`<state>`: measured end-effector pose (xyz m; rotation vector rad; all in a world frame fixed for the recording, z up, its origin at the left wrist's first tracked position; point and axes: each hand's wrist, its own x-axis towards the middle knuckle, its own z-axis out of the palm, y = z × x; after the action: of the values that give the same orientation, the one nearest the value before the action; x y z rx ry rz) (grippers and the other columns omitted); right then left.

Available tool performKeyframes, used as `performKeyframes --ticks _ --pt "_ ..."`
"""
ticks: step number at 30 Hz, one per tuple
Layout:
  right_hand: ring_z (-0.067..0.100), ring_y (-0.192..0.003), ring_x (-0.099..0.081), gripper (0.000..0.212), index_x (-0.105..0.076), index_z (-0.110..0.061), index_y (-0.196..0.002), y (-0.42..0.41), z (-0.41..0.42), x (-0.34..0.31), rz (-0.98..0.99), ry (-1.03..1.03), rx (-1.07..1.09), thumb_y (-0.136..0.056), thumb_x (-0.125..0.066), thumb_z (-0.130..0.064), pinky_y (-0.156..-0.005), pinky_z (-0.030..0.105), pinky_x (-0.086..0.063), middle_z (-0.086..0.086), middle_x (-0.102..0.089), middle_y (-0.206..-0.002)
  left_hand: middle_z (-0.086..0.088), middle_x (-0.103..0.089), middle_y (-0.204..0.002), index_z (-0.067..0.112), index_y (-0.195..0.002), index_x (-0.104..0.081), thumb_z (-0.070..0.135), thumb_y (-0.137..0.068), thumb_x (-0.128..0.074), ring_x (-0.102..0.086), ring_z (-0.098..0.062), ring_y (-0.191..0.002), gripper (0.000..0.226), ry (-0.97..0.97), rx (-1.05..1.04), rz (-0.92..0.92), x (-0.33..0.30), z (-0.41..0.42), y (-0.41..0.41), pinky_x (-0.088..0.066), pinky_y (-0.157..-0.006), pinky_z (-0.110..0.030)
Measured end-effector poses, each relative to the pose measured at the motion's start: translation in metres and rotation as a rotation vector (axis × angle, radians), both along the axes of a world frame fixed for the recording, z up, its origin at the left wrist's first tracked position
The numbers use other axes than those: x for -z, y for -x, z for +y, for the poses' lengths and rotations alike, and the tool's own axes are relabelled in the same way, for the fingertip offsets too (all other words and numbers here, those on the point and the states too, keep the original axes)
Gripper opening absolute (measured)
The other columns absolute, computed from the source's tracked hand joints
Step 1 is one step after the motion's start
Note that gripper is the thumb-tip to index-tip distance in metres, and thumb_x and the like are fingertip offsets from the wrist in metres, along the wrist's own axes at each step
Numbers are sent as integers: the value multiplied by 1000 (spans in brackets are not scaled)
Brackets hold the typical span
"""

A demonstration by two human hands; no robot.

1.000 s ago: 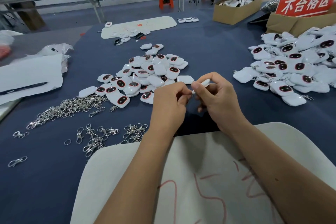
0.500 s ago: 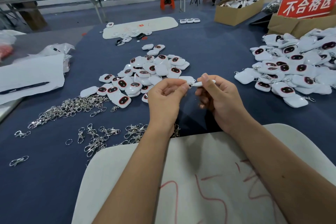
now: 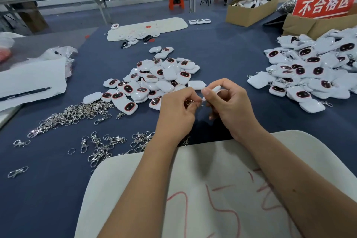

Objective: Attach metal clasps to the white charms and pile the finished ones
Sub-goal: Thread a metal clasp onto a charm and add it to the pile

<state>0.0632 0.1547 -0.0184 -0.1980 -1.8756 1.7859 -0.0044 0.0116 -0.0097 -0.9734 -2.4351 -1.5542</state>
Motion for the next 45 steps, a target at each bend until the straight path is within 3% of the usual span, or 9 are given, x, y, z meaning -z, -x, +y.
performKeyframes --ticks 6,10,14,21,26,30,36,41,45 --pt "11 -61 -52 29 -68 -9 -107 -2 3 -7 65 317 -159 -89 -75 -31 -55 24 -51 9 -72 -84 -3 -74 -76 10 -92 -75 3 -86 -78 -66 -12 -73 10 -546 -35 -593 -7 10 -8 -53 -74 -25" --pt "10 -61 -50 36 -67 -10 -109 -2 7 -5 77 437 -231 -83 -79 -33 -55 22 -48 8 -72 -86 -5 -72 -73 9 -92 -73 0 -87 -76 -61 -11 -66 11 -679 29 -788 -9 15 -15 -50 -67 -22" --pt "10 -60 -49 32 -70 -13 -105 0 6 -4 55 420 -197 -83 -80 -33 -53 22 -48 9 -72 -84 1 -67 -63 6 -92 -72 -2 -87 -75 -61 -10 -62 11 -640 -24 -680 -10 14 -14 -52 -65 -22" --pt "11 -53 -52 22 -69 -9 -97 2 3 2 26 145 -17 -93 -78 -29 -47 25 -47 3 -67 -68 4 -70 -75 17 -79 -72 -1 -85 -74 -60 -7 -68 19 -117 -79 -102 -7 7 -6 -49 -67 -20" --pt "28 -46 -56 28 -64 -12 -96 1 2 4 4 -156 32 -89 -81 -33 -43 40 -52 2 -68 -64 -1 -65 -76 12 -82 -65 -1 -87 -64 -58 -24 -74 14 233 -53 217 -6 6 -5 -49 -70 -45" --pt "15 -52 -60 22 -66 -8 -101 0 2 3 47 -43 28 -95 -75 -28 -46 29 -52 0 -70 -68 8 -69 -74 18 -83 -73 7 -86 -76 -58 -4 -66 11 -28 -140 -93 -5 8 -6 -48 -66 -20" --pt "11 -61 -51 34 -68 -10 -112 1 5 -3 72 341 -158 -89 -76 -34 -55 24 -50 7 -71 -82 2 -69 -68 9 -90 -71 0 -88 -74 -64 -9 -65 10 -529 -47 -708 -10 12 -9 -52 -68 -23" --pt "10 -60 -51 20 -72 -16 -106 3 7 -1 63 378 -158 -93 -73 -31 -54 23 -49 7 -72 -82 0 -67 -64 7 -89 -71 -3 -87 -74 -63 -10 -64 11 -609 -47 -729 -12 14 -14 -53 -67 -22" --pt "10 -58 -52 13 -74 -16 -103 2 6 0 46 287 -106 -96 -74 -27 -53 22 -49 10 -72 -80 -1 -72 -70 6 -86 -73 -4 -86 -74 -66 -13 -67 11 -463 -102 -487 -10 10 -11 -56 -72 -28"
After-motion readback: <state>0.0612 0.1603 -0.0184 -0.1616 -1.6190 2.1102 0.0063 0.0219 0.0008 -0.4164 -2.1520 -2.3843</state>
